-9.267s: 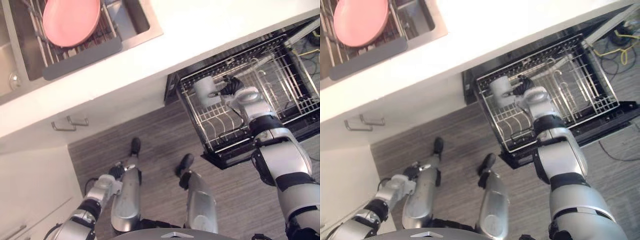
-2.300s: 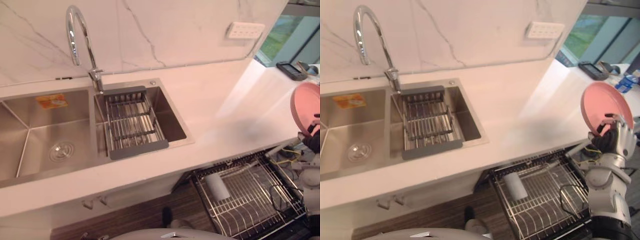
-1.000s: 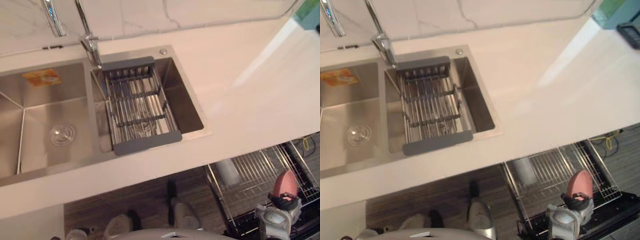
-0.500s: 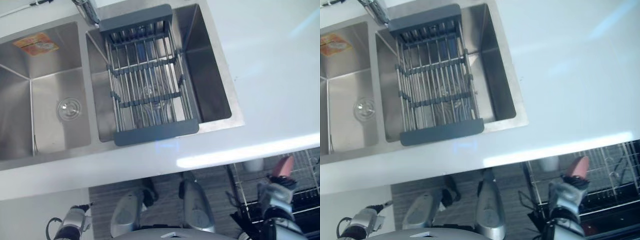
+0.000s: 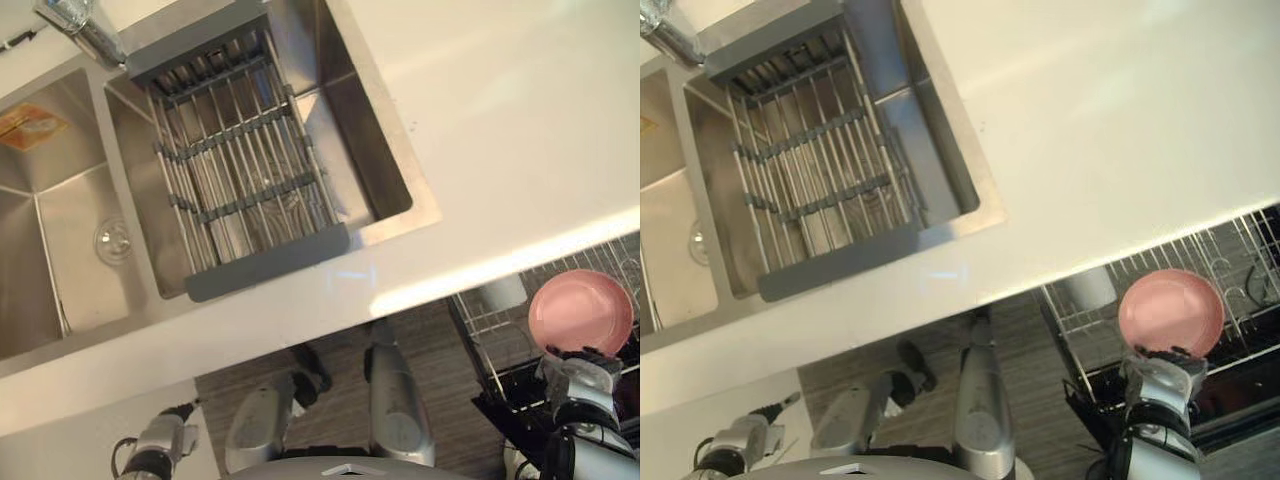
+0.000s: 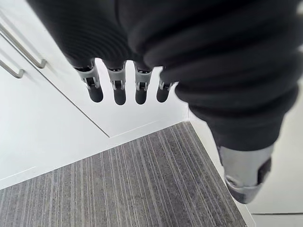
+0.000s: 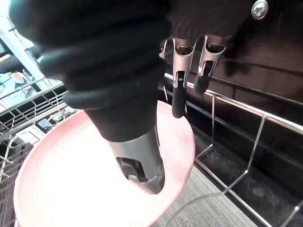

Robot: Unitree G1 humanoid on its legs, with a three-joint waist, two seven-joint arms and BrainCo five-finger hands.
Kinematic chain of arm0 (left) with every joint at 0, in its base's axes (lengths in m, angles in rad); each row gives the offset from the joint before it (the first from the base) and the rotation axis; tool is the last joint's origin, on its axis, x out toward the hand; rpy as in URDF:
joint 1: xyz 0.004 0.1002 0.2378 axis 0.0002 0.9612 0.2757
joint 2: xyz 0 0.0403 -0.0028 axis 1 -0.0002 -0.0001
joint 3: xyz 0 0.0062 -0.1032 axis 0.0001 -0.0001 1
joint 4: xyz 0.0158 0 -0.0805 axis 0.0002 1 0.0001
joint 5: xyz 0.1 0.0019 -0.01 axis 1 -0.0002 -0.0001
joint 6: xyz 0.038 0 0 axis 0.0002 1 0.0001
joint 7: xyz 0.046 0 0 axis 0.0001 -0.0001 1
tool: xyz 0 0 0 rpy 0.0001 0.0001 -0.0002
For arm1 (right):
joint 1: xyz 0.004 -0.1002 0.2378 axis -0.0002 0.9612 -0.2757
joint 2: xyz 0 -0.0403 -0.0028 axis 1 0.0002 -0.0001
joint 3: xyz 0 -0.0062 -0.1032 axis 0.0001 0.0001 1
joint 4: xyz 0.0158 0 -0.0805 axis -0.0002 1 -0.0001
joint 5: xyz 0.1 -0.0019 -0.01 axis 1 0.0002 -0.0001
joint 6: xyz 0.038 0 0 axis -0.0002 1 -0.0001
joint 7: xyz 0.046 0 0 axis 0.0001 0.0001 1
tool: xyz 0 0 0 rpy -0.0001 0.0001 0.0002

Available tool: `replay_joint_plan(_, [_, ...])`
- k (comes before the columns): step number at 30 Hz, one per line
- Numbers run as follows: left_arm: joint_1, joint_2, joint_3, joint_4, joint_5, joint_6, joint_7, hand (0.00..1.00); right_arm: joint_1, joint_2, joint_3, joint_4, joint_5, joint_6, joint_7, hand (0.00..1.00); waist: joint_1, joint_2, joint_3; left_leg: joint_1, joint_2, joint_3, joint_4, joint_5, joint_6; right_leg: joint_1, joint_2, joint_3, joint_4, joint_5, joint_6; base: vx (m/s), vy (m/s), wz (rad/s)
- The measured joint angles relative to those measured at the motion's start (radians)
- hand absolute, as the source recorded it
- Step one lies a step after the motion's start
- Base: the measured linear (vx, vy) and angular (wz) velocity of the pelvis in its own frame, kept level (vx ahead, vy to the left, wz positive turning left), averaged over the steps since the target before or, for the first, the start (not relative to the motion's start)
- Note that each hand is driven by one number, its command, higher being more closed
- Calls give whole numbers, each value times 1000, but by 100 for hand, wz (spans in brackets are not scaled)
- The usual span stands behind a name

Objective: Walk over to the sink, pick up the cup, carry it to the dishwasher, place the cup inside the dishwasher, then close the dishwasher door

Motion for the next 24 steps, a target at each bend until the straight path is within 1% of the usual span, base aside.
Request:
replay_joint_plan(1, [0, -4, 8, 0, 0, 0, 0, 0, 17, 17, -3, -30, 13, -16, -5, 0, 0, -5, 3, 22, 7, 6, 1, -3, -3, 19, 0, -18, -1, 0, 0, -30, -29, -13])
replay_joint_plan(2, [0, -7, 16, 0, -1, 0, 0, 0, 25, 29, -4, -48, 33, -22, -10, 0, -1, -8, 4, 32, 11, 7, 2, -4, -6, 32, 0, -26, -3, 0, 0, -24, -27, -13])
replay_joint_plan(4, [0, -19, 31, 0, -16, -2, 1, 0, 55, 64, -4, -110, 127, -44, -9, 0, -2, -15, 3, 59, 21, 8, 4, -6, -9, 63, 5, -41, -11, -2, -4, -16, -34, -4])
replay_joint_plan(5, [0, -26, 35, 1, -22, -1, 1, 0, 69, 93, -3, -148, 212, -58, 9, 0, -2, -24, 0, 74, 28, 9, 6, -8, -12, 81, 7, -56, -18, -2, -4, -6, -44, -3])
replay_joint_plan(6, [1, -30, 36, 5, -19, 0, 1, 0, 80, 123, 3, -176, 283, -66, 45, 0, -1, -37, -10, 87, 37, 10, 8, -12, -19, 101, 15, -60, -28, 2, -9, 8, -44, -4])
replay_joint_plan(7, [1, -30, 38, 12, -18, 0, 1, 0, 86, 140, 6, -185, 312, -77, 72, 0, -1, -45, -20, 91, 40, 10, 8, -12, -19, 110, 18, -68, -35, 5, -13, 15, -44, 1])
replay_joint_plan(9, [7, -30, 72, 25, 8, 3, 0, 0, 116, 186, 22, -227, 396, -101, 178, 0, 0, -78, -73, 112, 54, 8, 3, -13, -20, 149, 32, -86, -71, 17, -25, 34, -47, 3])
replay_joint_plan(10, [12, -29, 77, 25, 19, 4, 0, 0, 122, 187, 37, -231, 413, -108, 198, 0, 0, -86, -85, 123, 57, 8, -3, -13, -21, 164, 37, -91, -82, 20, -27, 40, -44, 6])
replay_joint_plan(11, [18, -27, 83, 27, 32, 9, -1, 0, 139, 188, 45, -249, 449, -128, 228, 0, -1, -97, -113, 135, 62, 2, -11, -13, -21, 187, 44, -104, -100, 23, -28, 52, -27, 12])
replay_joint_plan(12, [22, -27, 97, 30, 38, 18, -8, 0, 153, 187, 38, -283, 499, -185, 256, 0, -5, -107, -133, 158, 67, -7, -22, -13, -21, 209, 51, -110, -100, 24, -31, 46, -14, 15])
replay_joint_plan(13, [24, -28, 103, 31, 42, 26, -14, 0, 161, 187, 31, -306, 528, -209, 274, 0, -7, -111, -143, 164, 70, -8, -22, -14, -22, 216, 52, -114, -101, 23, -29, 33, 2, 12])
replay_joint_plan(14, [31, -28, 116, 31, 43, 37, -26, 0, 169, 187, 10, -341, 569, -242, 301, 0, -13, -116, -158, 170, 72, -9, -22, -13, -22, 225, 53, -122, -103, 21, -29, 8, 14, 9])
replay_joint_plan(15, [43, -28, 128, 37, 51, 44, -38, 0, 167, 187, -41, -382, 632, -283, 333, 0, -23, -118, -170, 186, 75, -9, -23, -13, -23, 241, 55, -127, -106, 20, -28, 1, 19, 6])
replay_joint_plan(16, [49, -29, 139, 39, 53, 46, -45, 0, 166, 186, -72, -397, 659, -306, 339, 0, -25, -120, -178, 195, 75, -8, -25, -13, -23, 250, 56, -128, -106, 18, -28, -2, 30, 3])
replay_joint_plan(18, [86, -25, 163, 41, 63, 49, -51, 0, 167, 168, -215, -411, 752, -398, 335, 0, -28, -120, -214, 213, 80, -6, -25, -18, -31, 270, 60, -130, -106, 9, -27, -8, 31, 2])
replay_joint_plan(19, [93, -24, 170, 41, 65, 50, -51, 0, 168, 160, -255, -409, 771, -416, 331, 0, -31, -121, -217, 219, 82, -6, -23, -21, -35, 277, 60, -131, -106, 4, -26, -19, 32, 3])
replay_joint_plan(20, [107, -24, 182, 42, 64, 58, -53, 0, 172, 140, -333, -404, 806, -445, 317, 0, -36, -122, -222, 229, 83, -5, -21, -23, -39, 288, 61, -133, -106, 0, -27, -24, 24, 3])
replay_joint_plan(21, [111, -23, 188, 49, 63, 62, -54, 0, 177, 127, -369, -397, 819, -455, 311, 0, -38, -123, -227, 230, 83, -4, -19, -23, -38, 291, 62, -134, -106, -2, -27, -44, 13, 4])
replay_joint_plan(22, [114, -18, 196, 80, 59, 77, -60, 0, 190, 89, -418, -348, 821, -465, 294, 0, -47, -123, -246, 226, 86, -3, -20, -28, -37, 287, 65, -136, -106, -10, -29, -35, 1, 2])
replay_joint_plan(23, [114, -13, 201, 102, 57, 84, -67, 0, 198, 64, -445, -308, 818, -460, 280, 0, -54, -123, -250, 228, 90, -1, -20, -33, -35, 289, 69, -136, -106, -11, -30, -51, -5, -1])
replay_joint_plan(24, [117, -6, 201, 124, 47, 93, -68, 0, 205, 43, -479, -262, 799, -425, 263, 0, -59, -128, -259, 228, 92, 1, -20, -33, -36, 289, 72, -136, -106, -11, -31, -41, -4, -3])
